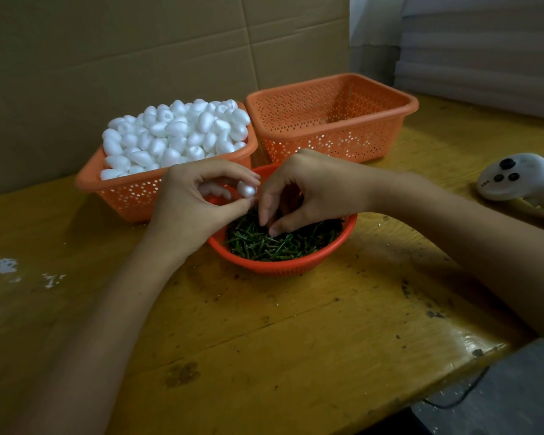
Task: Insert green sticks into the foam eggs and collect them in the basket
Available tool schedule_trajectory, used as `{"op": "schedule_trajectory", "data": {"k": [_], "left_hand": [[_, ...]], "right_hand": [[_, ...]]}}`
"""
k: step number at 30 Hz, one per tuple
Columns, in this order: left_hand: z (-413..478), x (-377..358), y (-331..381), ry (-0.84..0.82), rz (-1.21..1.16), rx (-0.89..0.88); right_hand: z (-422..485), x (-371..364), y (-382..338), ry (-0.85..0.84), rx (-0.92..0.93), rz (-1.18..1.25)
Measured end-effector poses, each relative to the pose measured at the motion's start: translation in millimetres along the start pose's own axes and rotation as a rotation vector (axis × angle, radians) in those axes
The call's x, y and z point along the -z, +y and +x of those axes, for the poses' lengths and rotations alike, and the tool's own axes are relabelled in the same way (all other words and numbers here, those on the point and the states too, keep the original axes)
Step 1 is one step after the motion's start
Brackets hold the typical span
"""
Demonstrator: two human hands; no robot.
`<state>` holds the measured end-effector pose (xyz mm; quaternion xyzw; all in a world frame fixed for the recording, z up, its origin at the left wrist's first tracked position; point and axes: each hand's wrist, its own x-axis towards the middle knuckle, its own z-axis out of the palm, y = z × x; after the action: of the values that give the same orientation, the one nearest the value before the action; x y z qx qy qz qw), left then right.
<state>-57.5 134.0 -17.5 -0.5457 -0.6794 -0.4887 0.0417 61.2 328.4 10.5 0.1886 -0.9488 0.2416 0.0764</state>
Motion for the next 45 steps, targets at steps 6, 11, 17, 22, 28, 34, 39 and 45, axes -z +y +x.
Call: {"op": "schedule_trajectory", "data": {"k": [6,11,17,22,28,34,39,45], "left_hand": [[0,0,0,0.006,0.016,0.015],[-1,-1,1,0.042,0.017,0.062],[-1,-1,1,0.035,0.007,0.062],[-1,-2,0,0.046,-0.012,0.089],[0,-3,1,0.029,-0.016,0.064],[-1,-1,-2,0.027,-0.025,0.067],[-1,-1,-2,0.029,-0.067,0.075],[-1,1,1,0.073,-0.118,0.111]], "right_hand": [[0,0,-1,-0.009,0.0,-0.001],[-1,0,-2,-0.016,-0.007,-0.008],[-2,2,-6,-0.032,-0.045,-0.029],[-3,3,-9,0.033,-0.087,-0.034],[-1,2,-7,0.096,-0.104,-0.064],[0,2,-4,0.198,-0.098,-0.073],[2,1,0,0.218,-0.098,-0.1],[2,2,4,0.184,-0.111,-0.1]]}}
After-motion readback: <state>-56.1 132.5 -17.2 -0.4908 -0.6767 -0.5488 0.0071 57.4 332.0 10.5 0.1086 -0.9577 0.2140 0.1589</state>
